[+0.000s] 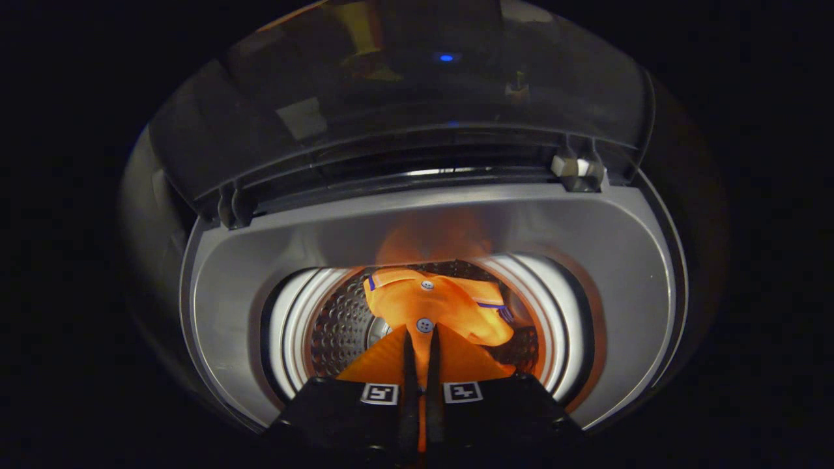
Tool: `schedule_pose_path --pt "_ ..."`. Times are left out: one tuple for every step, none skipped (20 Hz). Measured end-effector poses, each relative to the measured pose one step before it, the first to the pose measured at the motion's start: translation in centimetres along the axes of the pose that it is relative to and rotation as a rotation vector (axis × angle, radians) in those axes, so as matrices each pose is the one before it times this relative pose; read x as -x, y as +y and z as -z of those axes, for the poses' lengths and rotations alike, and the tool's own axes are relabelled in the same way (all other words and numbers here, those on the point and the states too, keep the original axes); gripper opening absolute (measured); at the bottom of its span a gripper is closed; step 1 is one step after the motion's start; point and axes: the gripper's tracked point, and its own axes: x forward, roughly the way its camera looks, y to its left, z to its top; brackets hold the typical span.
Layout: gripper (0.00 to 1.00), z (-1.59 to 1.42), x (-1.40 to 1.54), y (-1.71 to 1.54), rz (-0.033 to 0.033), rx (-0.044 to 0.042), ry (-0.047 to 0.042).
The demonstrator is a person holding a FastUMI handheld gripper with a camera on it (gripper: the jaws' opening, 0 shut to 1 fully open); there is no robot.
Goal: Put the clothes into the washing machine and then close the washing machine lid.
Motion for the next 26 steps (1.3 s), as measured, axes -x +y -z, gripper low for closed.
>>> schedule_pose_path --pt "0.30 0.710 -0.070 0.108 -0.00284 -0.00675 0.03352" --pt "0.47 0.152 0.220 0.111 -0.00433 -0.00682 0.00557" --pt "0.65 0.146 -0.386 -0.270 0.00652 0.00027 0.00238" --pt "0.83 -0.110 0.117 -0.281 0.01130 0.00033 -0.00144" --pt "1.00 0.142 0.136 -0.076 0.00279 0.00013 0.00155" --pt "0.99 0.030 0.111 -0.077 -0.00017 0.00236 0.00380" --pt "0.99 0.085 0.121 0.040 -0.00252 0.00191 0.00204" --pt "0.99 0.023 0.127 0.084 -0.00450 0.00142 -0.00095" --pt "0.99 0.108 0.235 0.039 -0.00372 0.00155 -0.00202" --pt "0.99 -0.052 0.234 0.012 -0.00422 0.00188 -0.00245" --pt "0.99 0.135 0.315 0.190 -0.00500 0.00344 -0.00438" --pt "0.99 -0.147 0.368 0.146 -0.00672 0.00442 -0.00836" --pt "0.99 -0.270 0.566 0.116 -0.00439 0.00779 -0.01834" --pt "0.99 -0.453 0.582 0.036 0.00017 0.01057 -0.01990" --pt "0.99 -0.393 0.657 0.109 -0.00165 0.01102 -0.01971" --pt "0.99 -0.483 0.635 0.163 -0.00590 0.00831 -0.01746" --pt "0.99 -0.419 0.866 0.078 -0.00609 0.00334 -0.02009" --pt "0.99 -0.581 1.107 0.039 -0.00216 -0.00297 -0.03000" --pt "0.99 -0.643 1.300 0.073 -0.00551 -0.00276 -0.03389" --pt "0.99 -0.810 1.456 0.016 -0.00264 0.00114 -0.03883" --pt "0.99 -0.565 1.510 0.150 -0.00503 0.00387 -0.03856" --pt "0.99 -0.833 1.647 0.206 -0.00998 0.00187 -0.04075" --pt "0.99 -1.080 1.713 0.146 -0.01232 0.00098 -0.04180" --pt "0.99 -1.289 1.685 0.087 -0.00990 0.00037 -0.04334" --pt "0.99 -1.484 1.888 0.078 -0.00621 0.00005 -0.04408" --pt "0.99 -1.614 1.653 0.084 -0.00658 -0.00076 -0.04538"
